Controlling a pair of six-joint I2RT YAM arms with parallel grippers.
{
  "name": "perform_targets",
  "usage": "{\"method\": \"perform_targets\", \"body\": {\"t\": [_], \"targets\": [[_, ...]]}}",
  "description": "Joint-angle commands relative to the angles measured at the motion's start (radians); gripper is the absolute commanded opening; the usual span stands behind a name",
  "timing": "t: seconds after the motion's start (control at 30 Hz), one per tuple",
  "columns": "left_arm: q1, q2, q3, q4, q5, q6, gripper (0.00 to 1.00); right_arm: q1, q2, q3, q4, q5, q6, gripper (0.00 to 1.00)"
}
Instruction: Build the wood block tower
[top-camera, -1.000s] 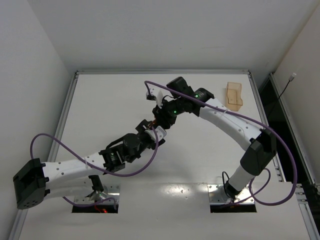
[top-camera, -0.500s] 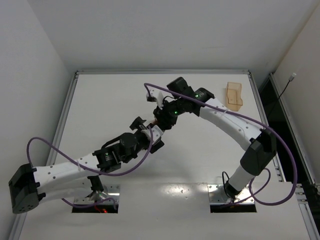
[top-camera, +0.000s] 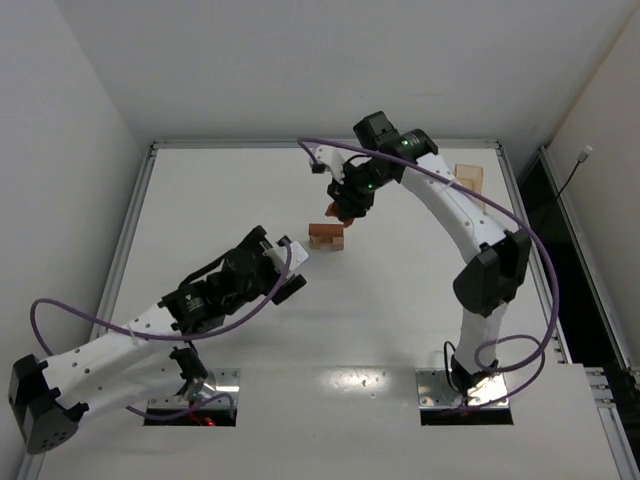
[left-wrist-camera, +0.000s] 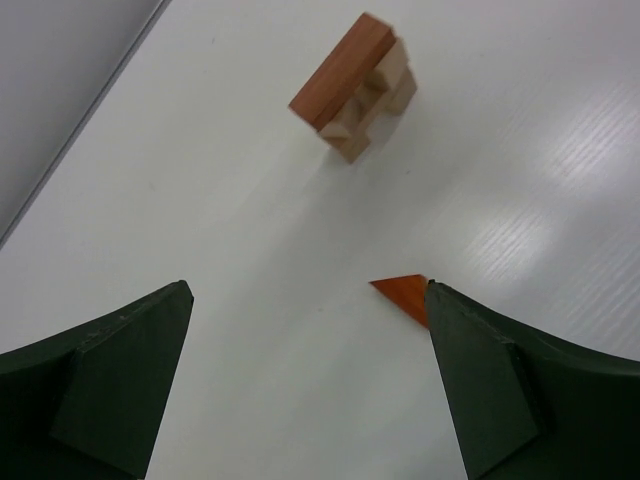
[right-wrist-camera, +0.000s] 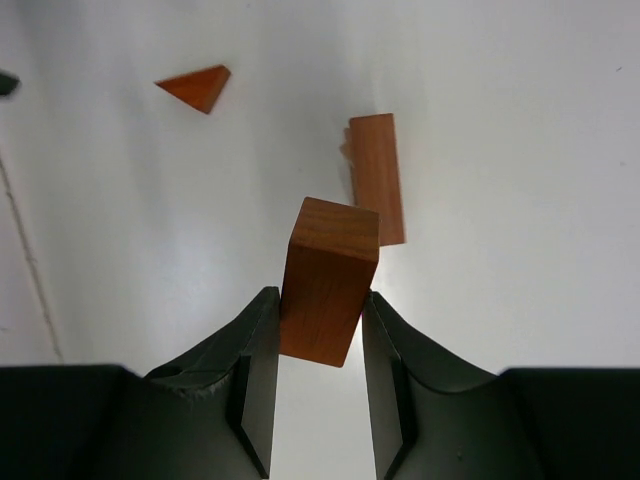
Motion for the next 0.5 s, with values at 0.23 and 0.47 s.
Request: {"method": "perform_targets", "body": {"t": [0.23, 0.47], "targets": [[0.372, 0.121, 0.192, -0.237, 0.288, -0.071, 1.0, -0.006, 0.237, 0.342, -0.307, 0.101, -0.457, 0.0], [0.589, 0.215, 0.262, -0.237, 0.44, -0.137, 1.0, -0.006, 0.301, 0.348, -0.307, 0.122, -0.509, 0.0]]}}
